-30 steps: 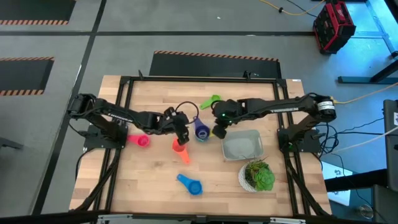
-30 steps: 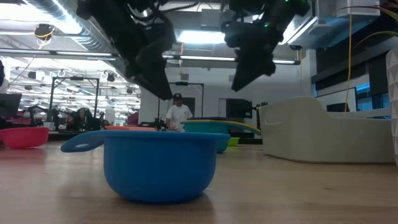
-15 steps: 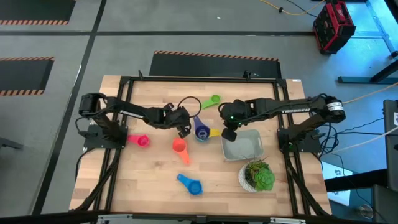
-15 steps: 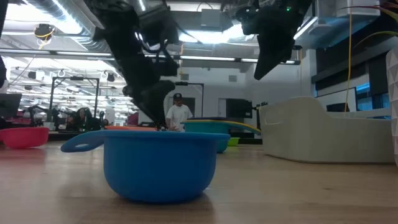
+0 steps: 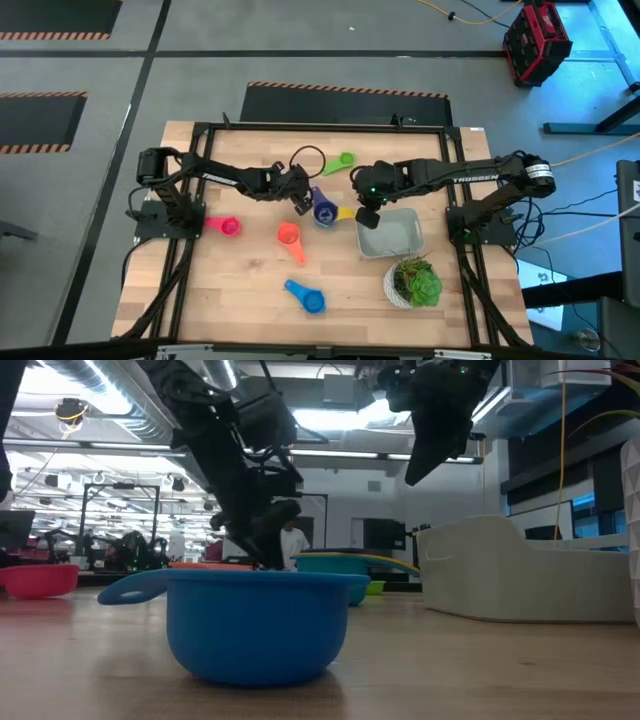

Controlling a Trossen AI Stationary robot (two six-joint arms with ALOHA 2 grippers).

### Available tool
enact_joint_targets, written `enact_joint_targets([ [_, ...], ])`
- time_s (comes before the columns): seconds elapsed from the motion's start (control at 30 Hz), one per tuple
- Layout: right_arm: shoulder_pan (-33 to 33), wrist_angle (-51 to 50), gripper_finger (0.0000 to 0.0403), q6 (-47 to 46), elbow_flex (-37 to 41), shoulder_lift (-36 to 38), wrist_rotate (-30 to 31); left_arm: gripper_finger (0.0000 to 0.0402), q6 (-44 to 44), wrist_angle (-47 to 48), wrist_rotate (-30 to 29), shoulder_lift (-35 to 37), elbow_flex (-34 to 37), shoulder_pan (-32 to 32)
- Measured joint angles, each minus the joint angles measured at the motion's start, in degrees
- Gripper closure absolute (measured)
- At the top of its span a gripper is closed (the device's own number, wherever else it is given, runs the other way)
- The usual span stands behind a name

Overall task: Nest measuring cups in basket
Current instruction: Stack the violet measuring cup on top of the yellow measuring cup

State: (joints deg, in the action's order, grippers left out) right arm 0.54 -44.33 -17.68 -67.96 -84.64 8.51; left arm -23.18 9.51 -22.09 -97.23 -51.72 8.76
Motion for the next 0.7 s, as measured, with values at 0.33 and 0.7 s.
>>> enact_joint_targets([
  [0.33,0.0,0.4,0.0352,0.0,0.0,0.0,0.0,0.0264,3.6,-8.1,0.8,0.0,0.0,0.0],
  [0.7,0.0,0.4,0.0352,0.2,0.0,0.0,0.0,0.0264,6.8,-10.6,0.0,1.5,0.0,0.0],
])
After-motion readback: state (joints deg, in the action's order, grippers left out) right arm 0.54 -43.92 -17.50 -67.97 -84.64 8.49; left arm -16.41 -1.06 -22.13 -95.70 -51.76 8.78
